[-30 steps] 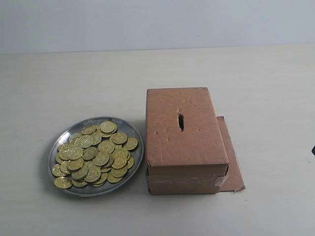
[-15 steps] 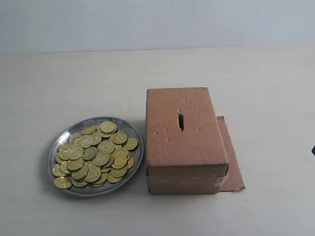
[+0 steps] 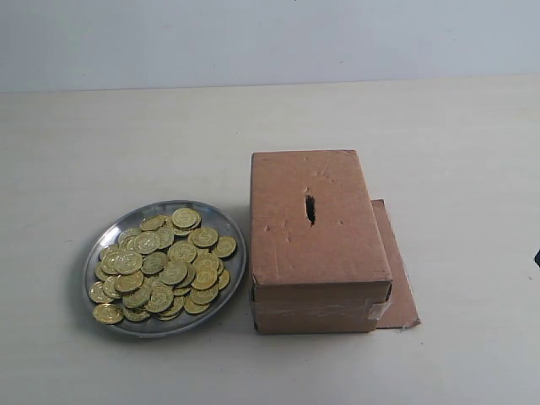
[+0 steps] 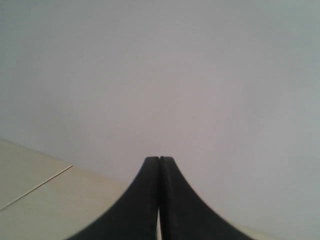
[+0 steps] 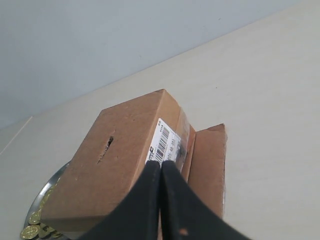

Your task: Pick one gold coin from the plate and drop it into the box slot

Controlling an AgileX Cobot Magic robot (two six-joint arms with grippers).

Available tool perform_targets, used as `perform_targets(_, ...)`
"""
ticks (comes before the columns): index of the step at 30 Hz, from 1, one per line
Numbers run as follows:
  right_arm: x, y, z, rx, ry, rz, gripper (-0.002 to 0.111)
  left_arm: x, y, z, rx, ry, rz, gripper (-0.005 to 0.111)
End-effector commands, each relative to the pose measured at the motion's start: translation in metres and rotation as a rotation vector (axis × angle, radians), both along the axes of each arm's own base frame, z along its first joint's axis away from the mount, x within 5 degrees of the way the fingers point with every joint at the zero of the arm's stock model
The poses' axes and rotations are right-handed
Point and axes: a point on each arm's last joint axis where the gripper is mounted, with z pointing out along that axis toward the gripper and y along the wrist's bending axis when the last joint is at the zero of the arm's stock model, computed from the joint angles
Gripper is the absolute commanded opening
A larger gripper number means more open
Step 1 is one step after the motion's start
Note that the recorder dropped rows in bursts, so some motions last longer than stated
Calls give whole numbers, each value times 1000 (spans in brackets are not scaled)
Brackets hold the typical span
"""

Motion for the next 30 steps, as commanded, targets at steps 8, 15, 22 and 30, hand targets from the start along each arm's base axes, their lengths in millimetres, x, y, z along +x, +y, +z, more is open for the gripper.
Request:
perform_targets(8, 0, 0, -1, -2, -7, 5, 0, 3, -10, -18, 359, 254, -72, 0)
perform_targets(15, 0, 0, -1, -2, -7, 5, 0, 7, -10, -37, 262, 292, -95, 0)
perform_targets(22, 0, 0, -1, -2, -7, 5, 0, 11, -12, -64, 231, 356, -122, 0)
perform_targets(30, 0, 0, -1, -2, -7, 5, 0, 11, -23, -67, 309, 385, -248, 0)
